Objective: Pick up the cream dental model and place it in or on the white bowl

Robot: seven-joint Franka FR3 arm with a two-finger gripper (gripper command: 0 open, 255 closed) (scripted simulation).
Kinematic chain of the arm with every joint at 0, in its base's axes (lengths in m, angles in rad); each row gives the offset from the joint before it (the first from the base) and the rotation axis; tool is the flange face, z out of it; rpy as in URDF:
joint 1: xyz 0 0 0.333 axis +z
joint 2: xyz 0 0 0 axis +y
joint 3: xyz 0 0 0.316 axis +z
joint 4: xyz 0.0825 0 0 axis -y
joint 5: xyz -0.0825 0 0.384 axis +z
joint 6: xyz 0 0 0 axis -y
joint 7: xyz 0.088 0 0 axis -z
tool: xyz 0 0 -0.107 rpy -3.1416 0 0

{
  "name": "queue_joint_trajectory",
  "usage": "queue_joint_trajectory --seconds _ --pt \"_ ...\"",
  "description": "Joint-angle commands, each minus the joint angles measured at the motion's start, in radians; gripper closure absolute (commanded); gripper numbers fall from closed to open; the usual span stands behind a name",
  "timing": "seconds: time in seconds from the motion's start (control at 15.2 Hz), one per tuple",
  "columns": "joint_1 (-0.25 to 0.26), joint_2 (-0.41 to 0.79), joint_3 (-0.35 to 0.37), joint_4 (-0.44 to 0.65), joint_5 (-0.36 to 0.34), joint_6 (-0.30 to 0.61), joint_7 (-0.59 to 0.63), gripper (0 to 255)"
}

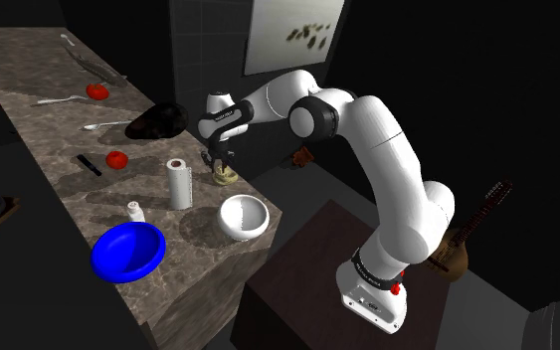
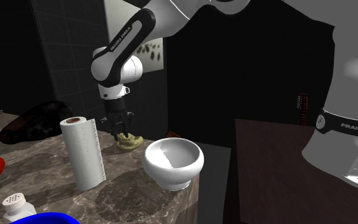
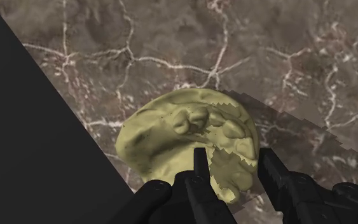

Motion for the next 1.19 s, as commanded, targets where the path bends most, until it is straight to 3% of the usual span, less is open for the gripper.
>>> queue_joint_trajectory --seconds 0.0,1.12 --pt "0.0 0.001 0.0 0.0 0.0 0.0 0.0 255" --pt "-0.001 -0.132 0.0 -0.052 0.0 -0.083 0.003 255"
